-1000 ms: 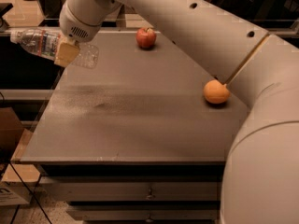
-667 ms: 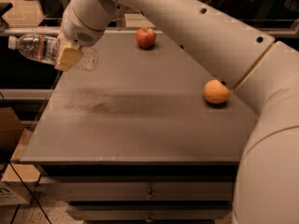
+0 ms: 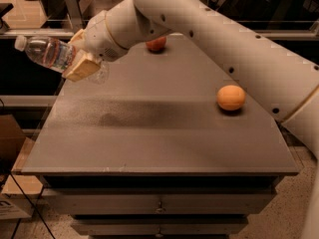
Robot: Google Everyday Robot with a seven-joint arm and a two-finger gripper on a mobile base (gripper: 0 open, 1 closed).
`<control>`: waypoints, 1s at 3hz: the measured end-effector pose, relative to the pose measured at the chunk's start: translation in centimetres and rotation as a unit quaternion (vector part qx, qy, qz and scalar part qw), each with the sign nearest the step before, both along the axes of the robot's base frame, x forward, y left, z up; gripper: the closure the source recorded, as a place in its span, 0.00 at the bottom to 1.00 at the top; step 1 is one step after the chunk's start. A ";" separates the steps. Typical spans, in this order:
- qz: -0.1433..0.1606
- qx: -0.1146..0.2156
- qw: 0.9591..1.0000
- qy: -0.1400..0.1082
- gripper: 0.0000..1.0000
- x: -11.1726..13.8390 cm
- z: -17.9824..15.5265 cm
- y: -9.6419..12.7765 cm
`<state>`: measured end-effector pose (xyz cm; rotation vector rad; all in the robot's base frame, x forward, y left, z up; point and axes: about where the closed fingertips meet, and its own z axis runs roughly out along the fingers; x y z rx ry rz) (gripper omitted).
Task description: Place water bottle upright
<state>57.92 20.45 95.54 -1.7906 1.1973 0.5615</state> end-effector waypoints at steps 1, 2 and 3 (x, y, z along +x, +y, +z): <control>-0.026 0.069 0.997 0.011 1.00 -0.6 0.9 -1.6; -0.079 0.132 0.987 0.043 1.00 -0.6 1.3 -2.9; -0.094 0.144 0.984 0.042 1.00 -0.1 1.7 -3.2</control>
Offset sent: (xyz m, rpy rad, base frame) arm 0.0014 -0.0534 0.0141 0.4270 0.1937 -0.3240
